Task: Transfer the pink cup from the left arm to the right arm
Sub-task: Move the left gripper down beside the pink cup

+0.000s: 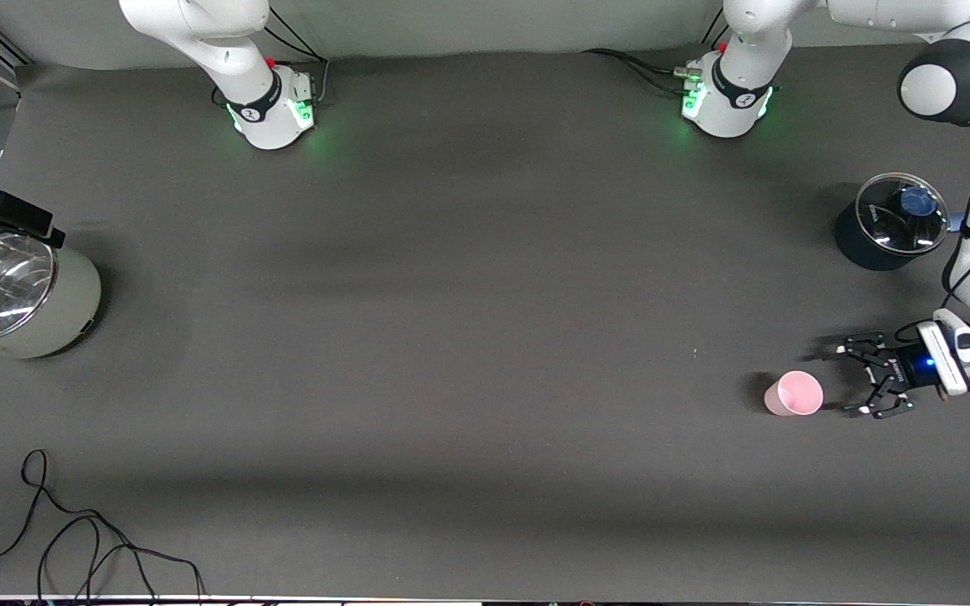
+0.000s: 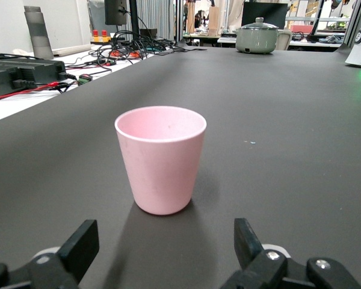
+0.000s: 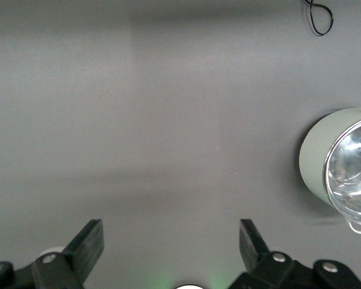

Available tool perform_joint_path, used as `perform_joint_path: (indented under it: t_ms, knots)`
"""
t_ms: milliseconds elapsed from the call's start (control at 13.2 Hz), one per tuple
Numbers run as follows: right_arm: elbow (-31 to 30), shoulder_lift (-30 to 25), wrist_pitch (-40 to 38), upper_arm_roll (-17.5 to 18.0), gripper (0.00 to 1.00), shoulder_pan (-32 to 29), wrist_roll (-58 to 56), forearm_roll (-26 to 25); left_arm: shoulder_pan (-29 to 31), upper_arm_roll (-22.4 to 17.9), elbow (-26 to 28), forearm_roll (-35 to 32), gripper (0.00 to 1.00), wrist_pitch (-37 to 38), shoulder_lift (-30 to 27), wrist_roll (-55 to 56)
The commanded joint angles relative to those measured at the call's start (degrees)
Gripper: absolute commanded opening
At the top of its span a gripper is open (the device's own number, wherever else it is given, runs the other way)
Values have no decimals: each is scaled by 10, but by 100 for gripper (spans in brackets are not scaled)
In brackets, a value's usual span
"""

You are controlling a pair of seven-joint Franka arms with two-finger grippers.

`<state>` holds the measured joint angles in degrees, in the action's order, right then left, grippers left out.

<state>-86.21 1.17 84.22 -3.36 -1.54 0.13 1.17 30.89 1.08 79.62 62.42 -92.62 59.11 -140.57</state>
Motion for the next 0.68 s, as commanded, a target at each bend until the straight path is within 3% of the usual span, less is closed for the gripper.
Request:
perform_joint_path:
  t_ms: [0, 604]
  knots:
    - [9, 3, -8, 2, 100, -2, -5, -9, 6, 4, -4, 24, 100, 14, 22, -25]
    - [10, 3, -8, 2, 100, -2, -5, -9, -14, 24, 0, 79, 100, 10, 42, -56]
